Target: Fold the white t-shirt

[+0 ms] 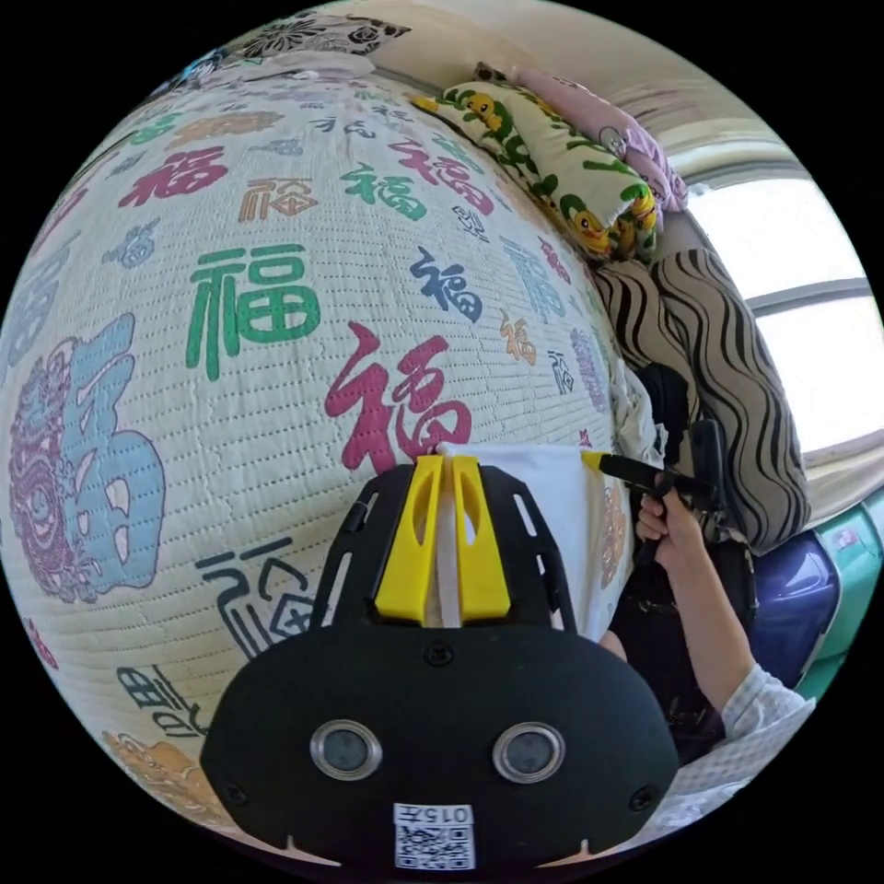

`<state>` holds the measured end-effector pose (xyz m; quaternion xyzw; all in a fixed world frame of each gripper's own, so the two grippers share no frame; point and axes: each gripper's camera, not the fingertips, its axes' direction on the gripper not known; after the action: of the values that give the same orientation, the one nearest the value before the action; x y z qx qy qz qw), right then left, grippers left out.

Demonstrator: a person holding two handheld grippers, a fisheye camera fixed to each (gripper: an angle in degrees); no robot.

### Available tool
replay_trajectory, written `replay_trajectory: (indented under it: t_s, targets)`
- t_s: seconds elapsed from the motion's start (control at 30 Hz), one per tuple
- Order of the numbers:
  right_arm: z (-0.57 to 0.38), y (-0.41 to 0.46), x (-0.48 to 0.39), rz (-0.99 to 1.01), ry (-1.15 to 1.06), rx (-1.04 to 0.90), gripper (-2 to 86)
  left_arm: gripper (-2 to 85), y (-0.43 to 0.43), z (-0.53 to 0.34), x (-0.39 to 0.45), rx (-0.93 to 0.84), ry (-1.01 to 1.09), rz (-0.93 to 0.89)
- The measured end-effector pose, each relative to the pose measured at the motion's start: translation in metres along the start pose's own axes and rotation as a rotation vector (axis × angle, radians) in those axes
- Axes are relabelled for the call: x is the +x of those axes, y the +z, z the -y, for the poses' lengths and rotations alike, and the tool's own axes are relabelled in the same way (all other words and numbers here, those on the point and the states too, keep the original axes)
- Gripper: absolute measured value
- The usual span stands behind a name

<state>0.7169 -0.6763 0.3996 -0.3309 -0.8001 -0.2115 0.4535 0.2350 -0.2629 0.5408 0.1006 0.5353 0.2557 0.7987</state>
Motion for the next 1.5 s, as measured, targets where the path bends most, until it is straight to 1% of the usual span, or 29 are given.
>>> replay_trajectory:
  t_s: [0.1, 0.17, 0.27, 0.4, 0.47, 0.53, 0.63, 0.73, 0.8, 0.87, 0.97, 1.03, 1.07, 1.13, 1.2, 1.23, 1.27, 1.3, 1.33, 1.4, 1.5]
  targets:
    - [-0.030, -0.020, 0.001, -0.006, -0.008, 0.056, 7.2, 6.5, -0.016, -0.020, -0.007, 0.063, 0.041, 0.014]
    - [-0.063, -0.034, -0.001, 0.024, -0.083, 0.045, 8.2, 7.5, -0.032, -0.046, -0.011, 0.078, 0.085, 0.031]
    - [-0.129, -0.040, 0.000, 0.048, -0.111, -0.023, 9.1, 8.3, -0.049, -0.108, -0.021, 0.049, 0.101, -0.004]
    - [-0.202, -0.023, 0.005, 0.024, -0.029, -0.089, 8.9, 9.2, -0.039, -0.191, -0.028, -0.034, 0.063, -0.015]
    - [-0.216, -0.006, 0.007, 0.035, -0.002, -0.154, 8.5, 9.5, -0.024, -0.212, -0.029, -0.089, 0.040, -0.028]
    - [-0.225, 0.003, 0.007, 0.052, 0.024, -0.147, 6.6, 9.3, -0.009, -0.226, -0.027, -0.121, 0.033, -0.047]
    - [-0.226, 0.009, 0.001, -0.015, 0.016, -0.156, 2.2, 8.4, 0.006, -0.237, -0.016, -0.118, 0.053, -0.055]
    - [-0.227, 0.008, -0.006, -0.077, -0.017, -0.172, 0.7, 5.8, 0.023, -0.241, -0.004, -0.157, 0.084, 0.000]
    - [-0.230, 0.006, -0.005, -0.127, -0.020, -0.175, 0.4, 1.9, 0.033, -0.247, 0.003, -0.182, 0.112, 0.113]
    - [-0.233, 0.003, 0.002, -0.119, 0.000, -0.163, 0.5, 0.7, 0.037, -0.253, 0.005, -0.174, 0.121, 0.149]
    - [-0.237, 0.003, 0.010, -0.069, 0.040, -0.149, 1.4, 0.8, 0.050, -0.264, 0.009, -0.177, 0.107, 0.161]
    - [-0.242, 0.002, 0.009, -0.076, 0.042, -0.145, 3.4, 2.0, 0.057, -0.271, 0.020, -0.185, 0.130, 0.205]
    - [-0.245, 0.000, 0.007, -0.077, 0.047, -0.138, 5.8, 3.3, 0.060, -0.275, 0.031, -0.192, 0.168, 0.260]
    - [-0.252, -0.002, 0.004, -0.084, 0.044, -0.130, 7.3, 5.2, 0.064, -0.285, 0.057, -0.196, 0.281, 0.377]
    - [-0.256, 0.003, 0.005, -0.094, 0.053, -0.164, 8.3, 6.1, 0.076, -0.304, 0.096, -0.208, 0.487, 0.558]
    - [-0.257, 0.006, 0.006, -0.093, 0.060, -0.179, 8.4, 6.3, 0.081, -0.309, 0.106, -0.215, 0.542, 0.597]
    - [-0.257, 0.011, 0.007, -0.090, 0.074, -0.205, 8.5, 6.3, 0.092, -0.322, 0.125, -0.222, 0.650, 0.686]
    - [-0.257, 0.017, 0.007, -0.083, 0.083, -0.219, 8.2, 6.2, 0.104, -0.335, 0.142, -0.226, 0.759, 0.778]
    - [-0.257, 0.019, 0.007, -0.083, 0.090, -0.223, 8.0, 6.1, 0.111, -0.342, 0.149, -0.232, 0.815, 0.824]
    - [-0.256, 0.027, 0.005, -0.100, 0.115, -0.237, 7.0, 5.1, 0.139, -0.371, 0.168, -0.230, 1.001, 1.007]
    - [-0.253, 0.031, 0.001, -0.137, 0.131, -0.250, 6.2, 1.6, 0.164, -0.398, 0.172, -0.198, 1.128, 1.121]
